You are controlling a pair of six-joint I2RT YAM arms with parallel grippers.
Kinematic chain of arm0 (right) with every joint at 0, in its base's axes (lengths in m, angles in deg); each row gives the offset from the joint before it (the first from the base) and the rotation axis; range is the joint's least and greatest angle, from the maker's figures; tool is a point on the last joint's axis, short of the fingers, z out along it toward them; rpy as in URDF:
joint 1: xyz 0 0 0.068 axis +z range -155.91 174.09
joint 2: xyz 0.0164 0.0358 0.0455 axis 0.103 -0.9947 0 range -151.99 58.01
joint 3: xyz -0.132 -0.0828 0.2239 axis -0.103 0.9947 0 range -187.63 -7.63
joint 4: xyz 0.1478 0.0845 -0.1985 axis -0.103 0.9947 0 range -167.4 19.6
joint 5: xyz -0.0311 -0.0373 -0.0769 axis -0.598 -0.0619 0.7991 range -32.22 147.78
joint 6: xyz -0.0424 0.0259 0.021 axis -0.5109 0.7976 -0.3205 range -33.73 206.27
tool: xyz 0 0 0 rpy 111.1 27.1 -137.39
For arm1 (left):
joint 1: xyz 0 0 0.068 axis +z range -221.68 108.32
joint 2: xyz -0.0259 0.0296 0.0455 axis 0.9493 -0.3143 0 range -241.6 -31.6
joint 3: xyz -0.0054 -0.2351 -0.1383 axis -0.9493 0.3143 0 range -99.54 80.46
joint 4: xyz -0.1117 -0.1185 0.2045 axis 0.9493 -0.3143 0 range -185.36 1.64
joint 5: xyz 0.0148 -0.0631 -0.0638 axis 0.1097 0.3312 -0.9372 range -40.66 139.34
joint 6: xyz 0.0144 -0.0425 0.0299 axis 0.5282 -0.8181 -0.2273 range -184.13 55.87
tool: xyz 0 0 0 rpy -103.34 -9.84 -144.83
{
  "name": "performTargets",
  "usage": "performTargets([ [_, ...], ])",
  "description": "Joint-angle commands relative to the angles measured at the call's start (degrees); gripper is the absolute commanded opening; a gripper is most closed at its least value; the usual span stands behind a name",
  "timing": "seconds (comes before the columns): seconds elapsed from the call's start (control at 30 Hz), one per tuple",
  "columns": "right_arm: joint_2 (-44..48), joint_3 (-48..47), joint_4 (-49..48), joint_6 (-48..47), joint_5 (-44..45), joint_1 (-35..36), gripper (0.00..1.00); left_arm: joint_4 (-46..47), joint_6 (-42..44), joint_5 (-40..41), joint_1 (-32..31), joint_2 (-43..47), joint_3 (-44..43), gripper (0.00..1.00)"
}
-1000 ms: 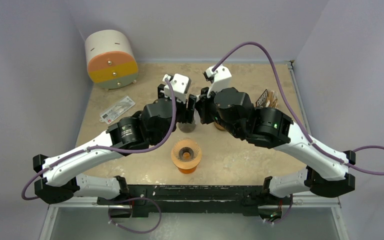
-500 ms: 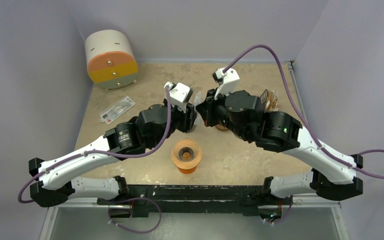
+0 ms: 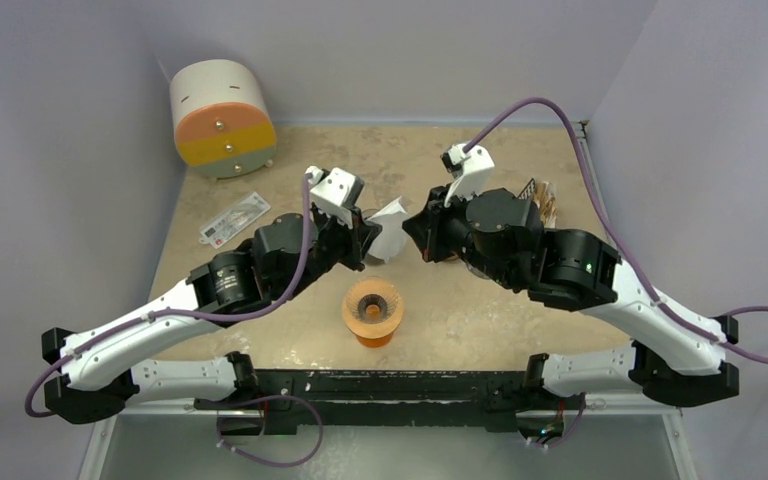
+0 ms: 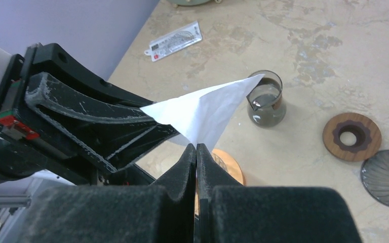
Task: Place the coffee filter in the dripper
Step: Place the coffee filter in the coffee dripper.
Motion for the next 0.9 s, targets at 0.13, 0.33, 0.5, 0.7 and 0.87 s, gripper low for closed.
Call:
performTargets([
  [0.13, -0.9, -0.9, 9.5, 1.1, 5.7, 0.4, 0.00, -9.6, -5.2, 1.2, 0.2, -1.2, -6.2, 0.00],
  [0.33, -2.8, -2.0, 13.7, 0.8, 9.1, 0.3, 0.00, -17.1, -7.0, 2.0, 0.2, -3.2, -10.5, 0.00],
  [0.5, -3.2, -2.2, 12.9, 0.7, 9.1, 0.4, 0.00, -25.1, -9.1, 1.2, 0.2, -7.2, -15.4, 0.00],
  [0.7, -2.2, -1.4, 9.6, 0.8, 3.0, 0.4, 0.01, -28.6, -10.8, -0.3, 0.2, -10.1, -17.5, 0.00],
  [0.87, -0.3, -1.5, 9.6, 1.5, 1.6, 0.3, 0.19, -29.7, -12.0, 0.5, 0.2, -10.3, -17.3, 0.00],
])
